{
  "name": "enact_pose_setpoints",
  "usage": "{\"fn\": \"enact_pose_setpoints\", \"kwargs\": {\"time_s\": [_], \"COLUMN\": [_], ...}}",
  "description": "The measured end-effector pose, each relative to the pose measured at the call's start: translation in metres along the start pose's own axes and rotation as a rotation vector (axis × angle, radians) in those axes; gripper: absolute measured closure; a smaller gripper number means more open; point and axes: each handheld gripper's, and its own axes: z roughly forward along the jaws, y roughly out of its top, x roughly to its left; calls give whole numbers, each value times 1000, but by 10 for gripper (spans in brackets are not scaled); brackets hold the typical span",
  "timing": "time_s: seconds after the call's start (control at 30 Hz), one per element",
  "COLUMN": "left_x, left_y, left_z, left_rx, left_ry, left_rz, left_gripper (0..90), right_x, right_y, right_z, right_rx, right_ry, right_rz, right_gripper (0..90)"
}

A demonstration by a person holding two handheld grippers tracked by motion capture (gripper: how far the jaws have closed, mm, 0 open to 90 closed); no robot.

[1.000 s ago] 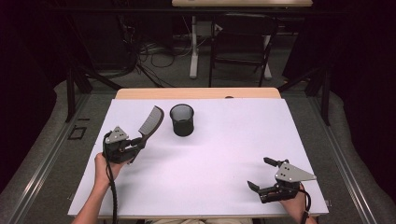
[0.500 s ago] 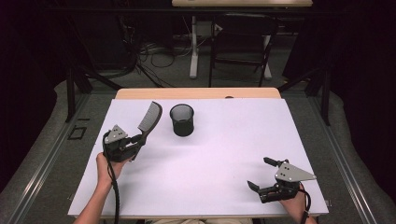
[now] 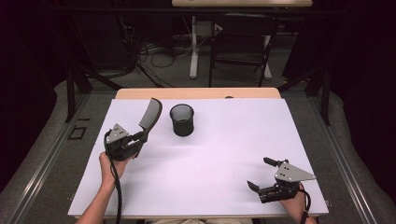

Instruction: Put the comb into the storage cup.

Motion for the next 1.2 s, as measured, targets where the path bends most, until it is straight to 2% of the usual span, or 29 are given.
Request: {"fn": "enact_pose_setpoints", "kwargs": {"time_s": [0.3, 0.6, 0.93, 1.2], "left_x": [-4, -6, -5, -1], "left_y": [3, 8, 10, 11], "left_z": [4, 7, 5, 3], "left_rx": [-29, -58, -88, -93], "left_ry": [-4, 9, 16, 27], "left_rz": [2, -4, -12, -23], "left_gripper": [723, 723, 723, 724], "right_x": [0, 0, 0, 0], "right_y": [0, -1, -1, -1], "right_z": [1, 2, 3, 2], "right_rx": [3, 10, 14, 14], "right_ry": [1, 2, 1, 4], "right_rz": [2, 0, 3, 3], "right_gripper": [0, 0, 0, 0]}}
